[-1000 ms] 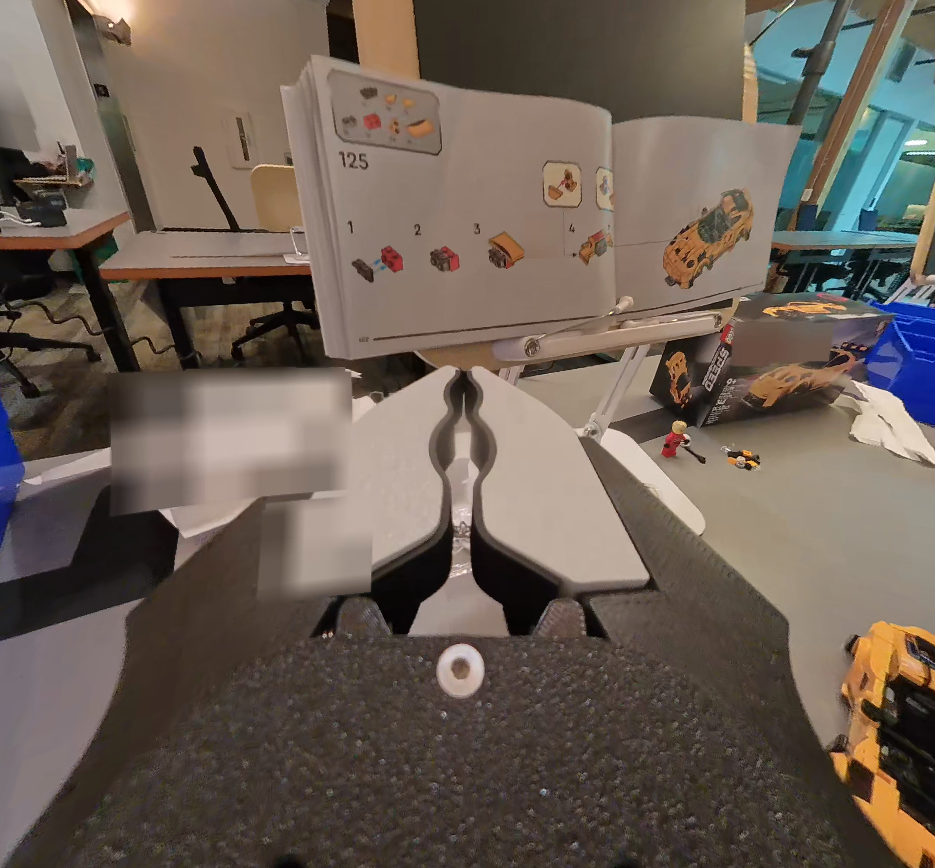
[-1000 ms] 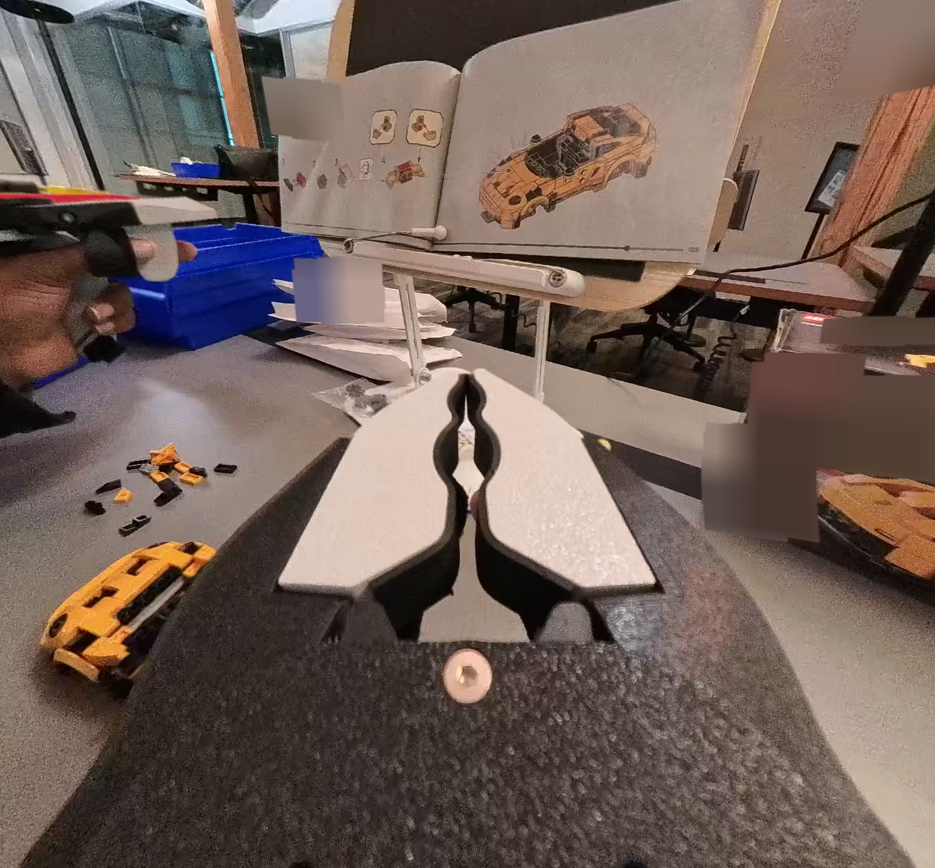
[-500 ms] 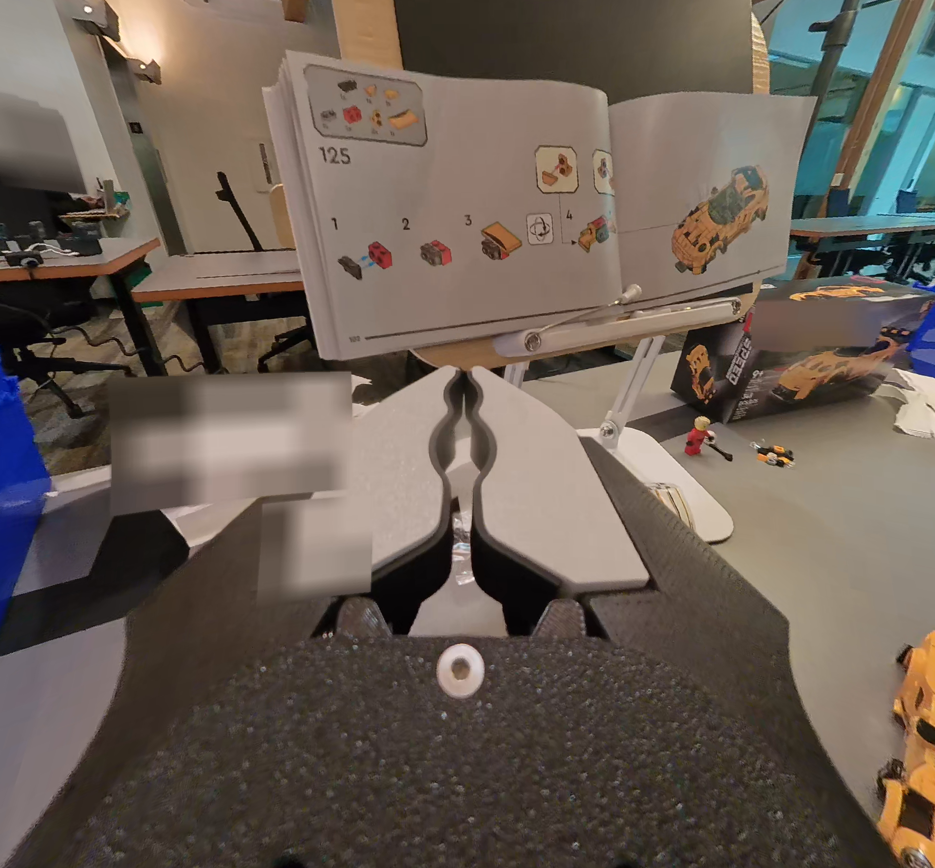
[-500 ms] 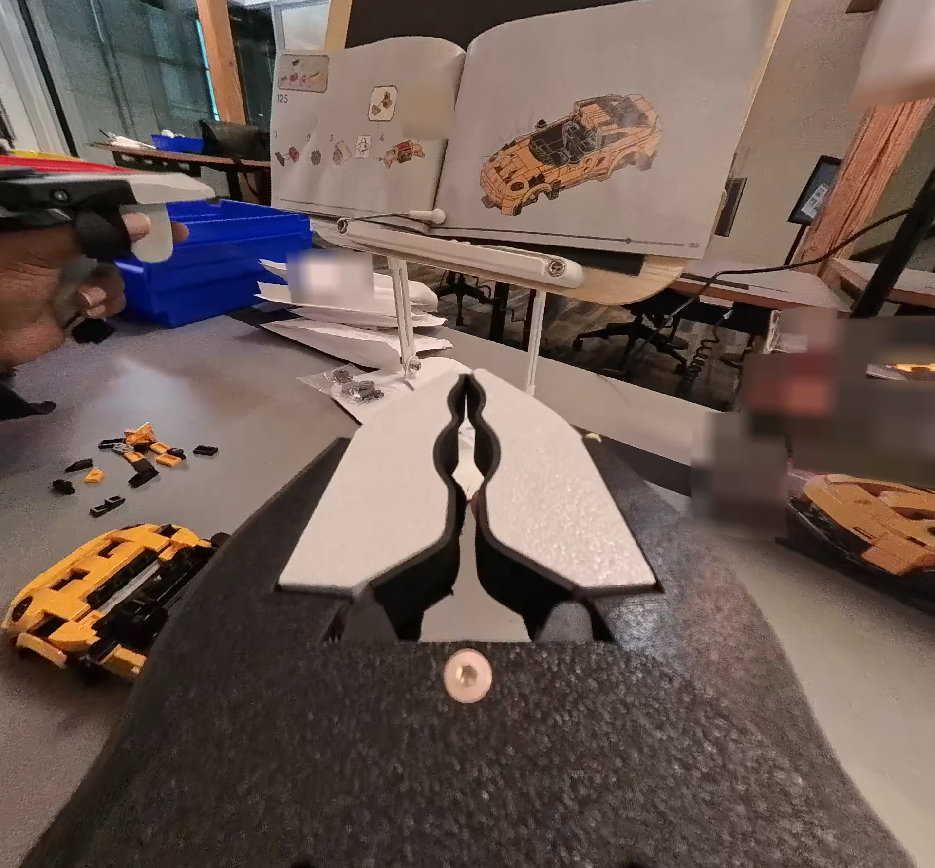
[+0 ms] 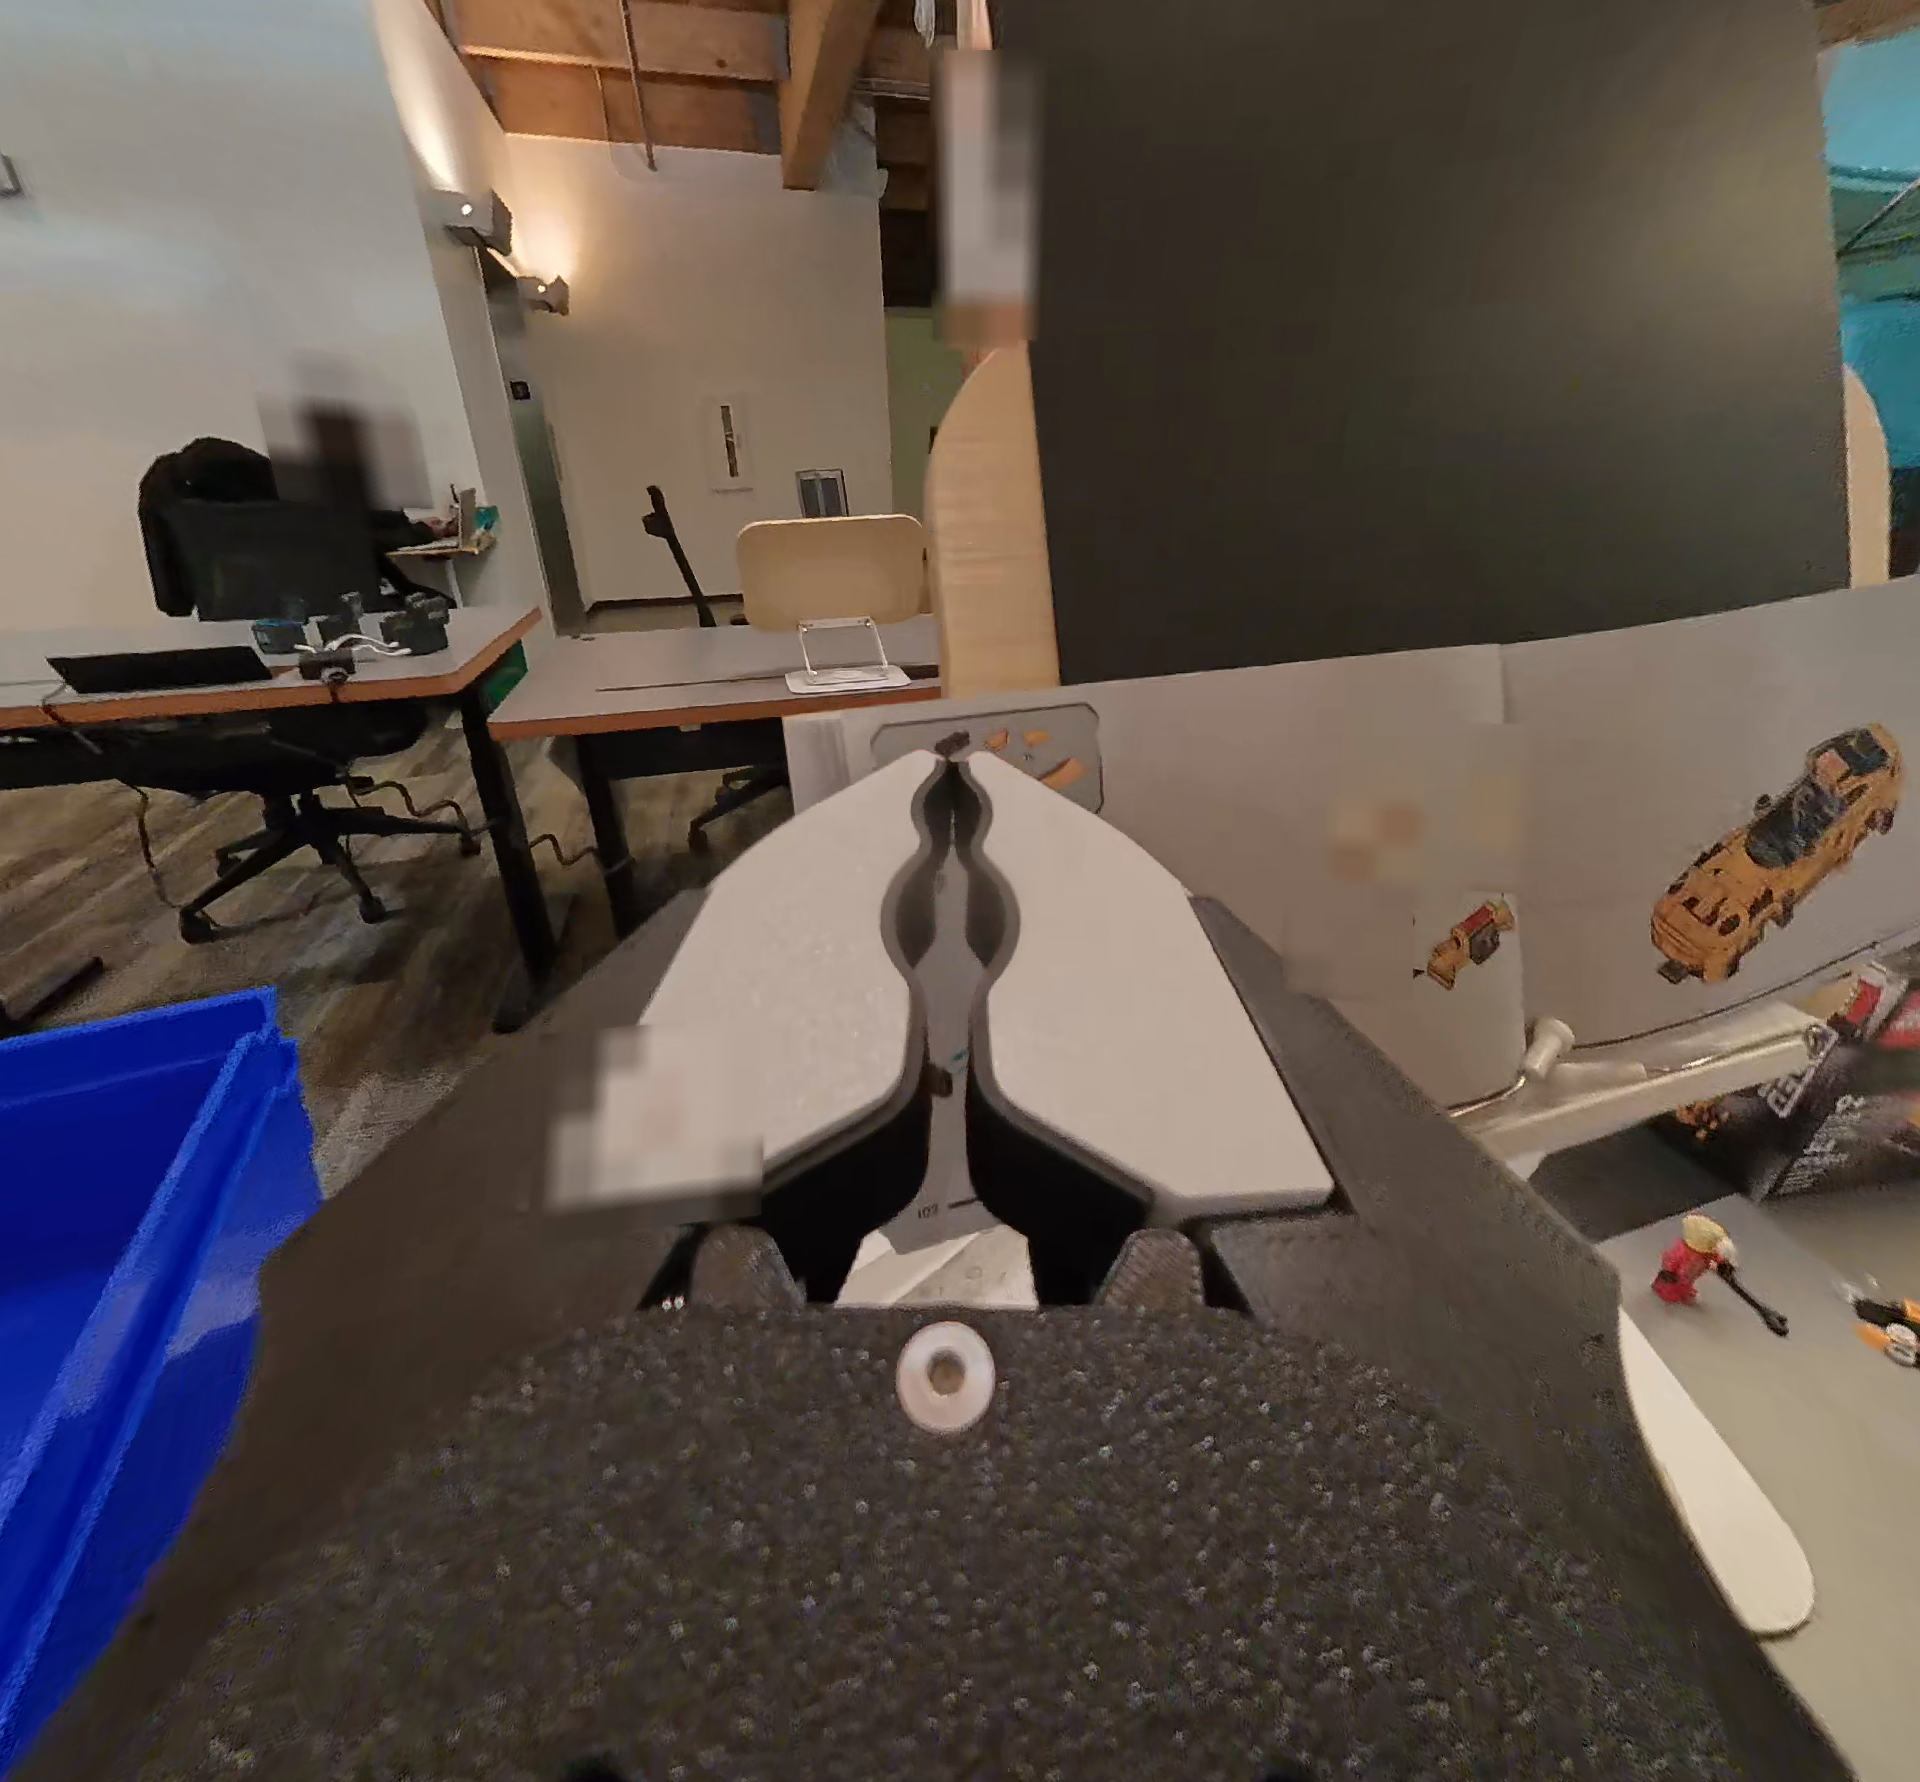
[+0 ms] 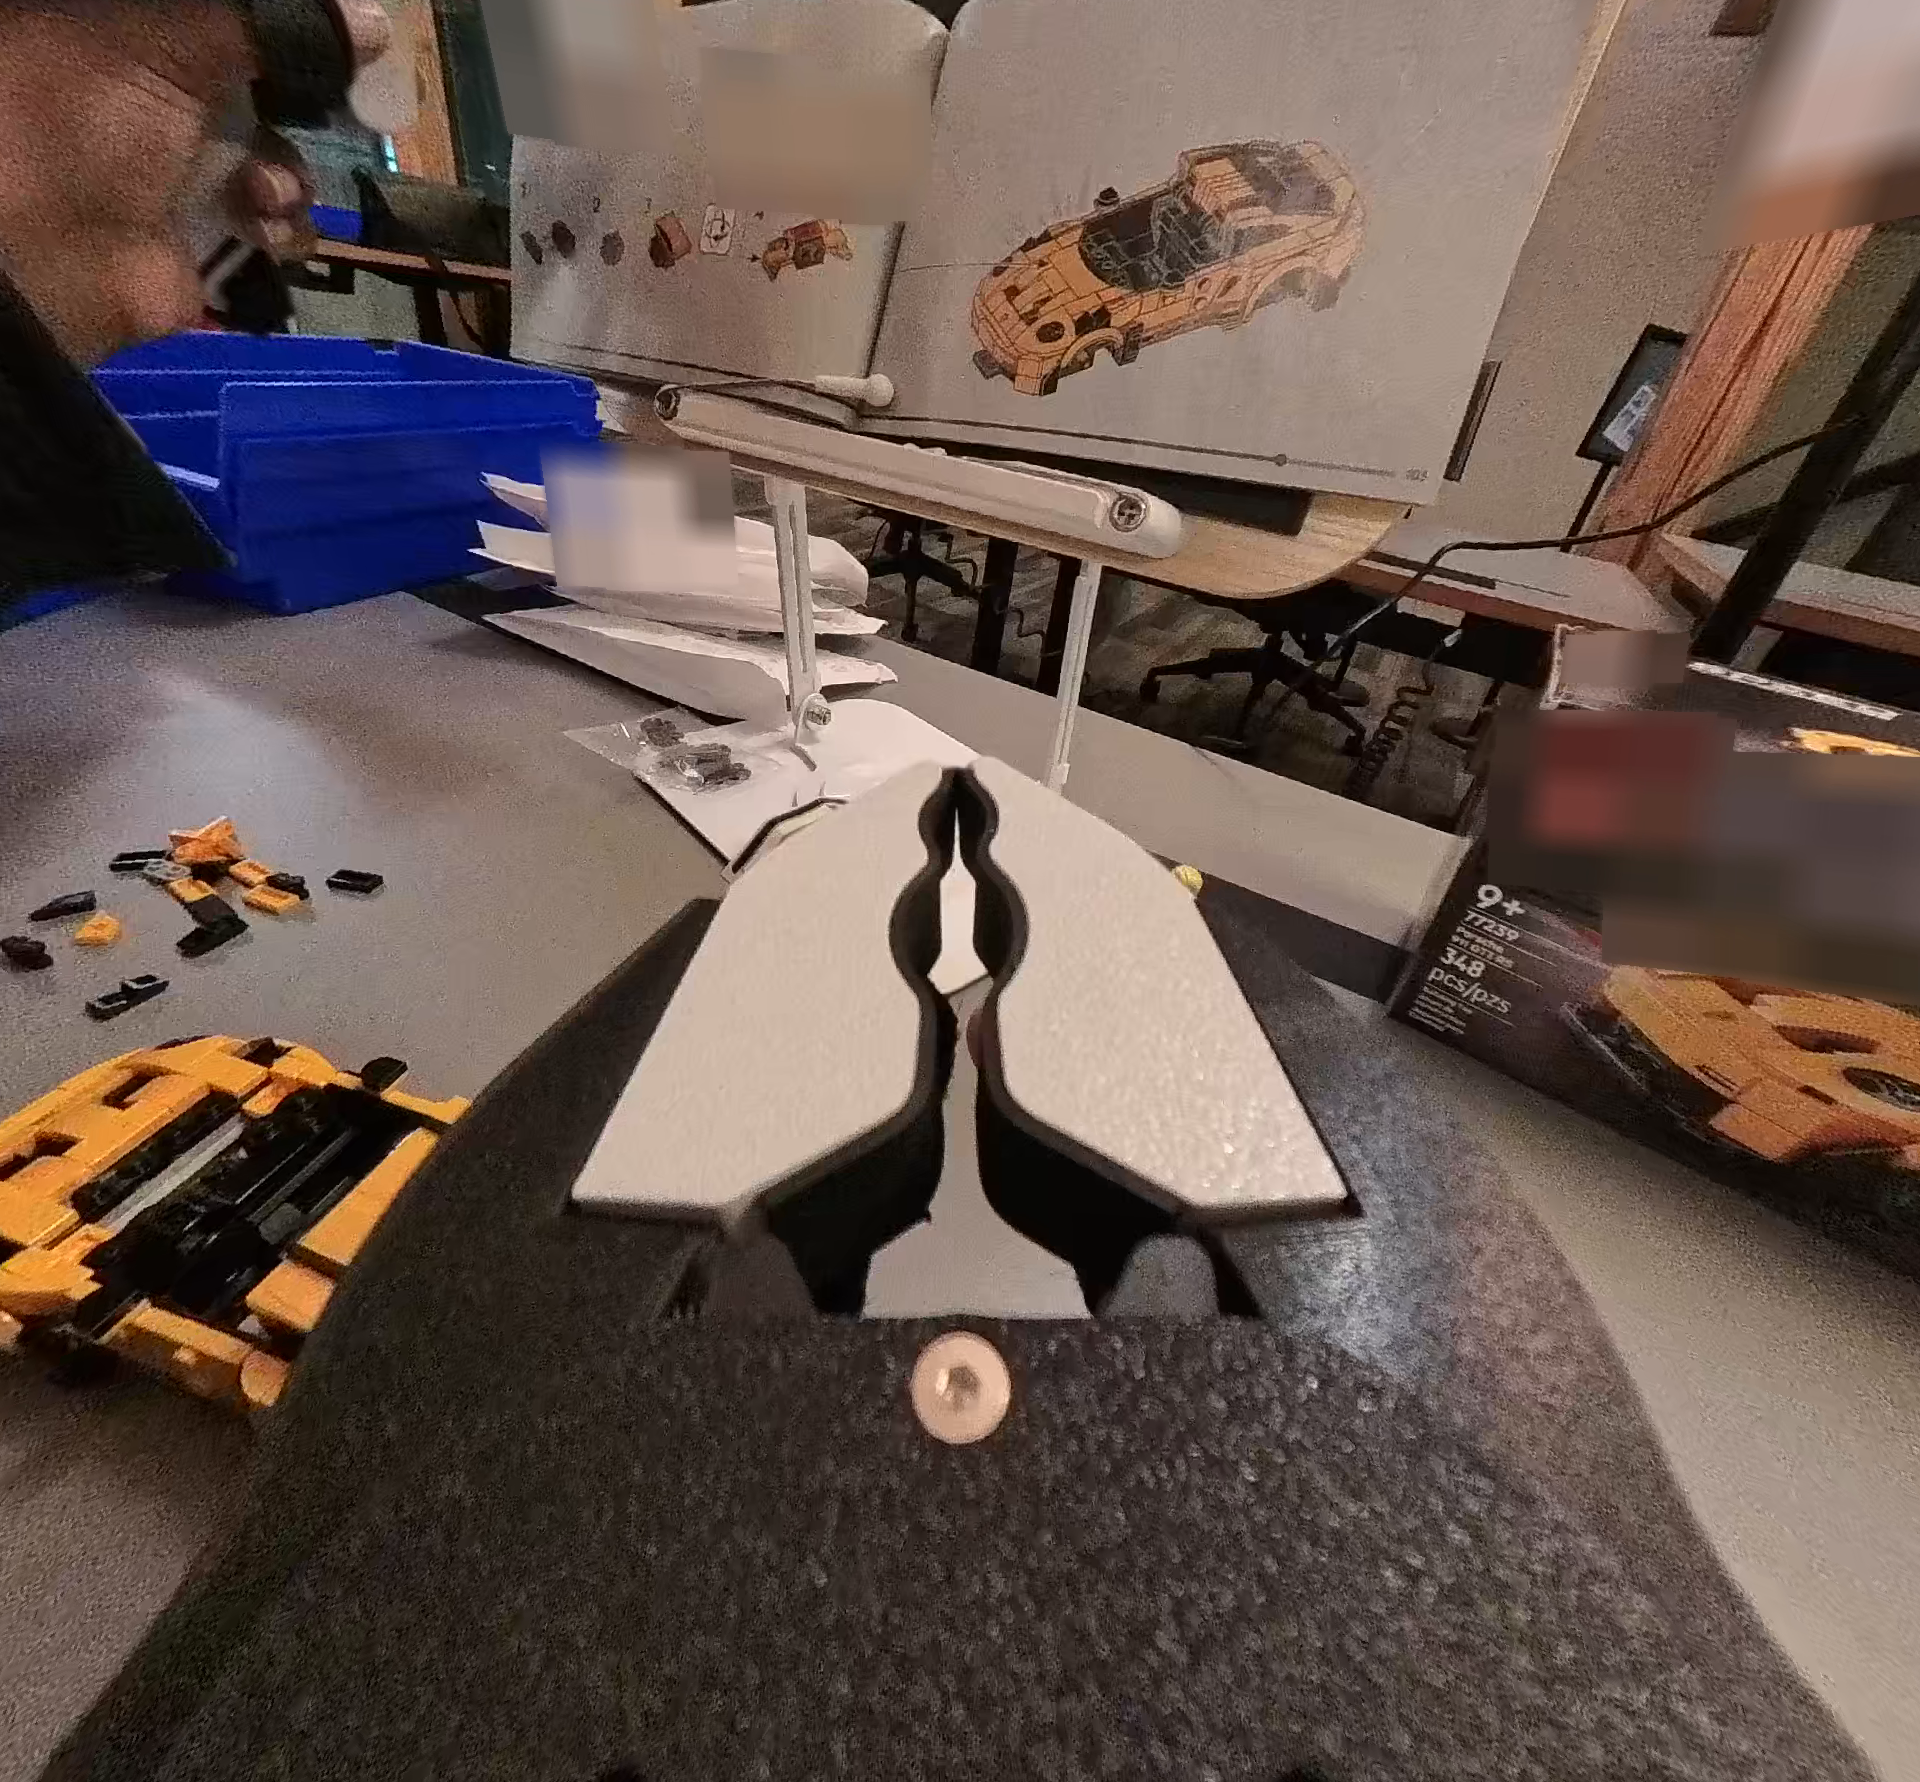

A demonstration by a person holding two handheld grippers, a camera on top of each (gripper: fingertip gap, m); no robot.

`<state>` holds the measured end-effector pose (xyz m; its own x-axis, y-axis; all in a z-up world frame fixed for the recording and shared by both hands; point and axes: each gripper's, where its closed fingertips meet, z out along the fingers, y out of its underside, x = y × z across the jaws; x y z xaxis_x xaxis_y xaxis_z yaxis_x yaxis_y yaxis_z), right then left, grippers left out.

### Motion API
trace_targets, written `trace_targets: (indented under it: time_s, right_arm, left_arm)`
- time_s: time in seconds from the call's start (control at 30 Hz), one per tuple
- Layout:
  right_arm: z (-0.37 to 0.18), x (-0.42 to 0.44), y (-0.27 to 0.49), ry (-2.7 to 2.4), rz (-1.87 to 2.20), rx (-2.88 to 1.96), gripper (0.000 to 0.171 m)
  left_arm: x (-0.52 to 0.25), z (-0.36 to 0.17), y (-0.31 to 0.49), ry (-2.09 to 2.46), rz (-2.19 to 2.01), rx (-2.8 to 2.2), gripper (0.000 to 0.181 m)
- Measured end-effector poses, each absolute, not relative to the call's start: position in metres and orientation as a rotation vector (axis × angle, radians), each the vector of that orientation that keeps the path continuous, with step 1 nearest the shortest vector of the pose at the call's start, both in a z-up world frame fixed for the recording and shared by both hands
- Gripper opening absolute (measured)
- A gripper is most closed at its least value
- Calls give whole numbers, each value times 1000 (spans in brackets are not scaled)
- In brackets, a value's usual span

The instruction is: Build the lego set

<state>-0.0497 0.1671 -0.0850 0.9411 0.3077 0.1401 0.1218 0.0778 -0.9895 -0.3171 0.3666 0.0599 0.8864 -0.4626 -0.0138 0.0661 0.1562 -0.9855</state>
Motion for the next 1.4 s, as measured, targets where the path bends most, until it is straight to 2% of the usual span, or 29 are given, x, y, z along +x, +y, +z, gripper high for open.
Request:
trace_targets:
  time_s: [1.07,1.4]
  right_arm:
    - [-96,-57,168,-382,154,-1530,0]
    - [-96,-55,168,-383,150,-1535,0]
  left_arm:
    - [-283,44,354,486,-408,-1360,0]
    - [-284,80,299,691,-461,-1324,0]
